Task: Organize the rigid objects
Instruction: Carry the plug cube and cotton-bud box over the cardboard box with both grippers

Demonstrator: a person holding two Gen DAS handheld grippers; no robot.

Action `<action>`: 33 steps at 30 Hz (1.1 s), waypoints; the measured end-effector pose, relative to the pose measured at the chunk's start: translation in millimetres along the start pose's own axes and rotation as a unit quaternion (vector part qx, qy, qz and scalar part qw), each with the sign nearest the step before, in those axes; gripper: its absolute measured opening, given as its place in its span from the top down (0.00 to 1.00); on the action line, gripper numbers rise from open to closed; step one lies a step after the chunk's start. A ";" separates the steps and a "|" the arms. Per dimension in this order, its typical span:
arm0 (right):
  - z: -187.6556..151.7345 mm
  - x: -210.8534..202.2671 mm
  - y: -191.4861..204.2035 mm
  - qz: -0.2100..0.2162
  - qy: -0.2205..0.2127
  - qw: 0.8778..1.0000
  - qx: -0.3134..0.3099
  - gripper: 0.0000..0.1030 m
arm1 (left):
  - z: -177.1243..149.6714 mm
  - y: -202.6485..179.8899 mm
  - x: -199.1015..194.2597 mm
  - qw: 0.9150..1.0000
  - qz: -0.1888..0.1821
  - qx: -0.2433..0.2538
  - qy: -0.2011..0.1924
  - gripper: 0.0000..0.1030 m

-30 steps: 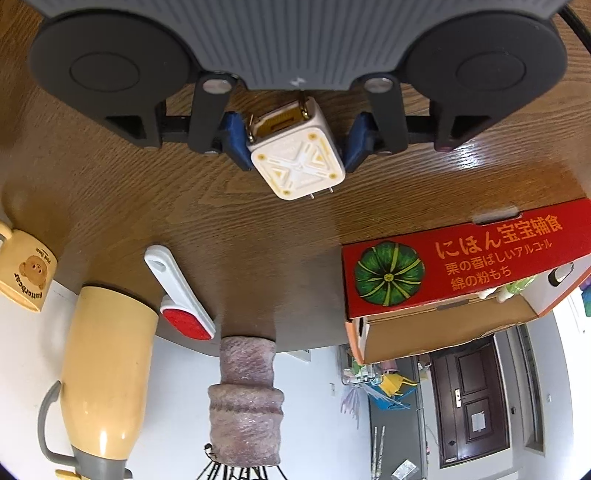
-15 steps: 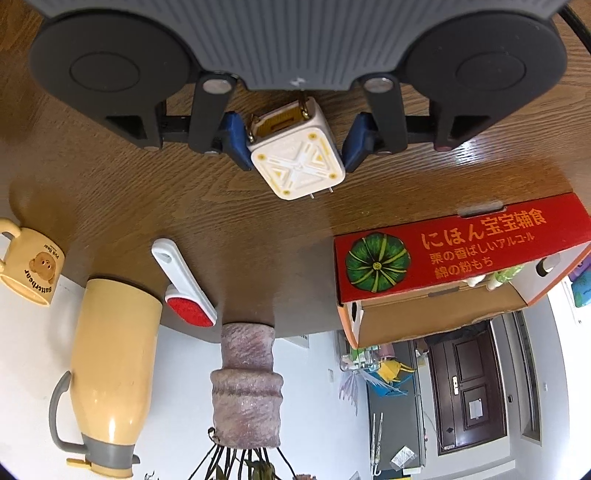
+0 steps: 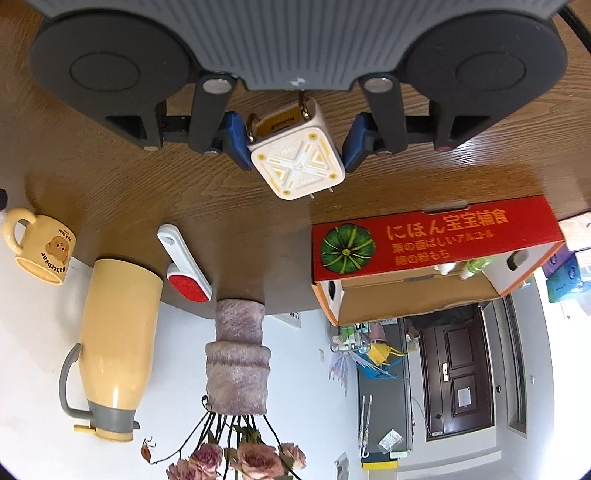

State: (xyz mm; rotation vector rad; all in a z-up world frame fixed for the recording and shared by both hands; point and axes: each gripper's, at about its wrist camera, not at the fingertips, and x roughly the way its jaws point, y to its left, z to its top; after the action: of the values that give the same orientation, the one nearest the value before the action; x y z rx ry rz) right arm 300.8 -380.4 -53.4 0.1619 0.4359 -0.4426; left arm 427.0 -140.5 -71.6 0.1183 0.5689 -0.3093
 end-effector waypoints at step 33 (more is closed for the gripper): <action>3.6 -54.7 152.7 0.155 -0.004 0.984 -0.083 0.38 | -13.2 108.1 -96.3 0.994 0.060 -0.074 -0.062 0.48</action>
State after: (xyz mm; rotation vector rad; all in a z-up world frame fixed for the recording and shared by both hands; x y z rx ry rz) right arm 325.9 -224.3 -17.2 0.0637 0.4288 -0.0996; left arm 377.9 -11.0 -27.3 -0.0092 0.4576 -0.1549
